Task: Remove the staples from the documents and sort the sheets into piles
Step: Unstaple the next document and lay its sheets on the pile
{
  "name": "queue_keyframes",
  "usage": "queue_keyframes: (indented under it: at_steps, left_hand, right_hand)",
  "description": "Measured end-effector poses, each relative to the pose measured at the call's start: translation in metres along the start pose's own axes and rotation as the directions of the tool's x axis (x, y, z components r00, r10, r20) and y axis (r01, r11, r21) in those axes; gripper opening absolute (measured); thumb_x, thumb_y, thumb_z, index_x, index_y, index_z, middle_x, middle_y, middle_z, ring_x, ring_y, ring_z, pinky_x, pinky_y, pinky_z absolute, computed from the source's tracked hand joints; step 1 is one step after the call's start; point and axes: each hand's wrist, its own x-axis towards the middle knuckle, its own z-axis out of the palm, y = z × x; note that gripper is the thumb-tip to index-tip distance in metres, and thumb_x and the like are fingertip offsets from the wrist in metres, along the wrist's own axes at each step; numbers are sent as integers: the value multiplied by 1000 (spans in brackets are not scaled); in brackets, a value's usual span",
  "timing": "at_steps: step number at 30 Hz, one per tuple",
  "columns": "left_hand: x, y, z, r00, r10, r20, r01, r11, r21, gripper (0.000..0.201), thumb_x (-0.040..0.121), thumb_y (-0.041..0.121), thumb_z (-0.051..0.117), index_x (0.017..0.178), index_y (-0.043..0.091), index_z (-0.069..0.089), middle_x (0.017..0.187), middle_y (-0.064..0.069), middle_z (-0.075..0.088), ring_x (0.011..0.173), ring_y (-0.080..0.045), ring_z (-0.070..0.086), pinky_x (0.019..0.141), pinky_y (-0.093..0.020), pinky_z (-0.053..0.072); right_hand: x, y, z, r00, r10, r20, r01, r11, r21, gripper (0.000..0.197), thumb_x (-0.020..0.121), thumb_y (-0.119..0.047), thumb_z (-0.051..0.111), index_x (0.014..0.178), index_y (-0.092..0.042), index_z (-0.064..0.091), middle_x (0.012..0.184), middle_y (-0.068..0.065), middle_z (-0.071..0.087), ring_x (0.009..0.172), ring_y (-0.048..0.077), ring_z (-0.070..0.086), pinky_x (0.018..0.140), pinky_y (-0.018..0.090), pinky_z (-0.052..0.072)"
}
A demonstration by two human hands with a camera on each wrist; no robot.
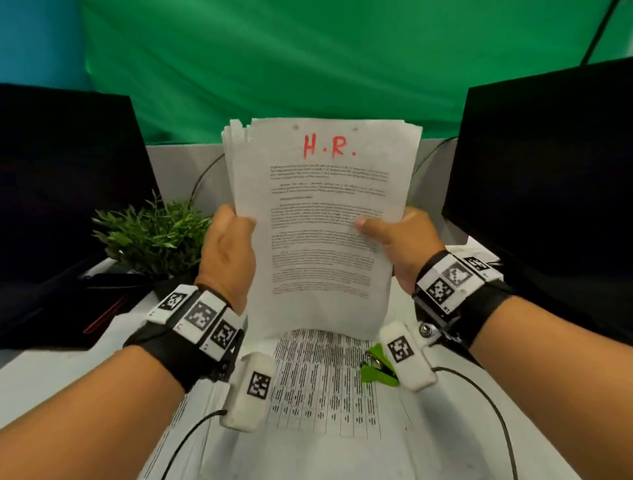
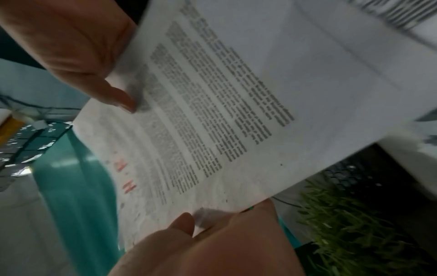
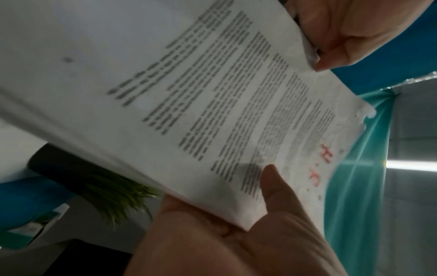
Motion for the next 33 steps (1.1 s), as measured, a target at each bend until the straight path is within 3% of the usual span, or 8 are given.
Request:
queue_keyframes:
  at_steps: [5, 7, 11, 14, 17, 21, 27, 33]
  left_hand:
    - [-4, -13, -7, 994, -93, 59, 92, 996, 7, 18, 101, 7, 44, 102, 6, 62, 76, 6, 74, 73, -5, 72, 55, -18, 54]
    - [-1, -8, -4, 993, -70, 94, 69, 998, 12, 18, 102, 8, 45, 107, 1, 61, 85, 2, 77, 84, -12, 74, 62, -23, 58]
    - [5, 6, -4, 995, -5, 104, 5, 1000, -1, 14, 105, 10, 43, 101, 6, 56, 78, 7, 74, 70, -5, 70, 55, -20, 55]
    - [0, -1, -10, 994, -26, 109, 22, 999, 35, 18, 104, 11, 42, 97, 5, 58, 79, 2, 73, 75, -15, 68, 58, -22, 55]
    - [-10, -15, -10, 984, -97, 149, 99, 995, -8, 23, 105, 9, 42, 109, 8, 64, 95, 1, 79, 86, -14, 75, 64, -23, 58]
    - [-11, -14, -4, 982, -105, 158, 114, 992, -46, 21, 105, 11, 45, 111, 13, 65, 96, 0, 80, 87, -14, 76, 64, -26, 59]
    - [-9, -20, 3, 984, -84, 159, 89, 996, -20, 20, 105, 12, 47, 112, 15, 66, 107, -5, 78, 102, -28, 74, 87, -50, 60]
    - [-8, -17, -3, 995, -8, 103, 3, 999, 51, 17, 102, 24, 51, 109, 12, 61, 107, -8, 76, 100, -30, 73, 87, -59, 59]
  right_hand:
    - [-3, 20, -3, 999, 30, 27, -30, 999, 26, 33, 79, 1, 78, 111, -8, 73, 106, 8, 77, 97, 30, 74, 89, 53, 58]
    - [0, 16, 2, 999, 20, 29, -21, 999, 49, 32, 79, 2, 77, 109, -7, 73, 105, 9, 77, 96, 31, 74, 89, 53, 58]
    - [8, -4, 5, 999, -28, 21, 27, 997, 71, 29, 79, 2, 78, 106, -6, 74, 101, 9, 78, 93, 30, 75, 85, 50, 59]
    - [5, -1, -2, 1000, -10, 10, 9, 998, 59, 33, 77, 1, 79, 109, -6, 73, 103, 9, 78, 94, 31, 75, 87, 51, 58]
    - [-3, 6, -6, 998, 38, 49, -40, 998, 55, 34, 78, 2, 78, 110, -5, 72, 105, 11, 77, 97, 33, 74, 88, 53, 58]
    - [-3, 4, -4, 996, 49, 73, -55, 995, 87, 34, 78, 5, 76, 111, -3, 71, 105, 14, 76, 96, 35, 74, 86, 52, 58]
    - [-6, 11, -10, 994, 99, 52, -101, 993, 55, 35, 76, 7, 78, 110, -2, 72, 106, 15, 76, 96, 36, 73, 90, 56, 57]
    - [-14, -14, -12, 994, 83, 73, -74, 991, -110, 35, 76, 5, 79, 109, -6, 72, 106, 9, 77, 96, 30, 74, 85, 48, 60]
